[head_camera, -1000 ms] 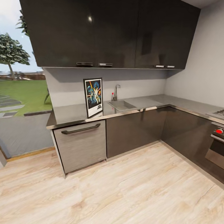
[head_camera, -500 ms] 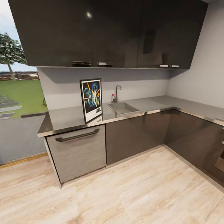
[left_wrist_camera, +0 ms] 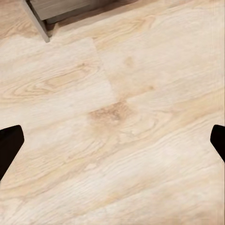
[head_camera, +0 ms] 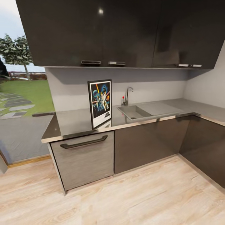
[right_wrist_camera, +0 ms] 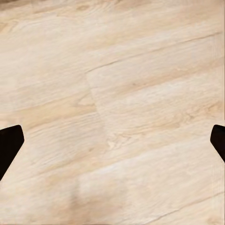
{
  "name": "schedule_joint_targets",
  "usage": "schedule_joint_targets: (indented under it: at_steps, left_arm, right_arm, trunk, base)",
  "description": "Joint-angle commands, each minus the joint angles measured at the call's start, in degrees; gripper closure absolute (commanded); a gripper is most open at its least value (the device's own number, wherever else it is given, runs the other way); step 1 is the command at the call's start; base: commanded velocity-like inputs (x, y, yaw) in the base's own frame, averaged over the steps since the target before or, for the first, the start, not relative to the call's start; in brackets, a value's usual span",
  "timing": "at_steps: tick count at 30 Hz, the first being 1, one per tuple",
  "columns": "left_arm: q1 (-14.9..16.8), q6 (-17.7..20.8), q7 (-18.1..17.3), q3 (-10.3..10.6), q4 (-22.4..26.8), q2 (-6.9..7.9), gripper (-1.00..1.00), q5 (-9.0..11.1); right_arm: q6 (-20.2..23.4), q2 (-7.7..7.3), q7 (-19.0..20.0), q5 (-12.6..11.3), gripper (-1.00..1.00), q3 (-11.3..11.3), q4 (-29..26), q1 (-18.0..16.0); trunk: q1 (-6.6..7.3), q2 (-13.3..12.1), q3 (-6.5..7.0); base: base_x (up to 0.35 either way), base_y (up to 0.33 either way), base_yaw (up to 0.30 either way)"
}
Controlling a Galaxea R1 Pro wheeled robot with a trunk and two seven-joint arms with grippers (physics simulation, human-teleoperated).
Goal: Pick up the poster from the kitchen countertop and hang it on one of the wall nails in the kitchen.
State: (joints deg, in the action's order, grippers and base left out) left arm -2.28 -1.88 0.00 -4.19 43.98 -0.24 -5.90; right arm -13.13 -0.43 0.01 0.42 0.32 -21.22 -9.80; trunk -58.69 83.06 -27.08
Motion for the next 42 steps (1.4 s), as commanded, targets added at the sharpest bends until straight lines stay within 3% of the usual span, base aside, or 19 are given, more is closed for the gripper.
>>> schedule_joint_targets:
  at_steps: [1,14,17,21,22,23,24,30,33,34,37,42]
  left_arm:
    - [-0.01,-0.14,0.00,-0.12,0.05,-0.03,-1.00,-0.60]
    - [-0.01,-0.27,-0.13,-0.02,0.47,-0.04,-1.00,-0.50]
    - [-0.01,-0.04,-0.30,0.53,3.68,-0.27,-1.00,-0.44]
    - [-0.01,0.70,-0.49,0.91,13.92,-0.42,-1.00,-0.49]
    - [-0.01,3.30,-0.61,1.15,22.03,-0.45,-1.00,-0.49]
    - [-0.01,5.73,-0.99,1.53,26.14,-0.47,-1.00,-0.50]
    - [-0.01,11.42,-3.85,2.88,34.87,-0.73,-1.00,-0.49]
    - [0.68,17.15,-7.16,3.76,42.08,-2.67,-1.00,-0.44]
    - [3.22,19.65,-7.79,3.90,43.43,-3.23,-1.00,-0.38]
    - [6.30,22.11,-8.65,3.94,43.90,-3.65,-1.00,0.17]
    - [10.53,25.81,-10.87,3.97,44.26,-4.07,-1.00,1.61]
    - [21.09,34.22,-19.79,3.97,44.33,-4.35,-1.00,4.20]
  right_arm:
    - [-0.19,-0.01,0.00,0.04,-1.00,0.03,0.04,-0.03]
    - [-0.20,-0.56,-0.03,-0.18,-1.00,-0.29,-0.04,-0.05]
    - [-0.32,-0.67,-0.28,0.00,-1.00,-0.42,-0.11,-0.05]
    - [-0.43,-0.79,-0.41,0.08,-1.00,-0.35,-0.27,-0.05]
    - [-0.54,-0.88,-0.43,0.10,-1.00,-0.33,-0.40,-0.05]
    - [-0.58,-0.93,-0.44,0.10,-1.00,-0.33,-0.46,-0.05]
    - [-0.92,-1.48,-0.45,0.11,-1.00,-0.32,-0.53,-0.05]
    - [-2.23,-1.91,-0.45,0.11,-1.00,-0.29,-0.51,-0.05]
    - [-2.50,-2.00,-0.45,0.15,-1.00,-0.26,-0.50,-0.05]
    - [-2.60,-2.13,-0.45,0.17,-1.00,-0.25,-0.47,-0.05]
    - [-2.68,-2.33,-0.45,0.19,-1.00,-0.24,-0.44,-0.05]
    - [-2.70,-2.67,-0.45,0.20,-1.00,-0.19,-0.35,-0.05]
  trunk:
    - [-0.04,0.02,-0.05]
    - [-0.04,0.02,-0.05]
    - [-0.04,0.02,-0.05]
    - [-0.04,0.02,-0.05]
    - [-0.04,0.02,-0.05]
    - [-0.04,0.02,-0.05]
    - [-0.04,0.02,-0.05]
    - [-0.04,0.02,-0.05]
    - [-0.04,0.02,-0.05]
    - [-0.04,0.02,-0.05]
    - [-0.04,0.02,-0.05]
    - [-0.04,0.02,-0.05]
  base:
    - [0.338,0.000,0.036]
    - [0.293,0.000,0.008]
    - [0.041,0.000,0.000]
    - [0.012,0.000,0.000]
    - [0.003,0.000,0.000]
    - [0.002,0.000,0.000]
    - [0.000,0.000,0.000]
    - [0.000,0.000,0.000]
    - [0.000,0.000,0.000]
    - [0.000,0.000,0.000]
    - [0.000,0.000,0.000]
    - [0.000,0.000,0.000]
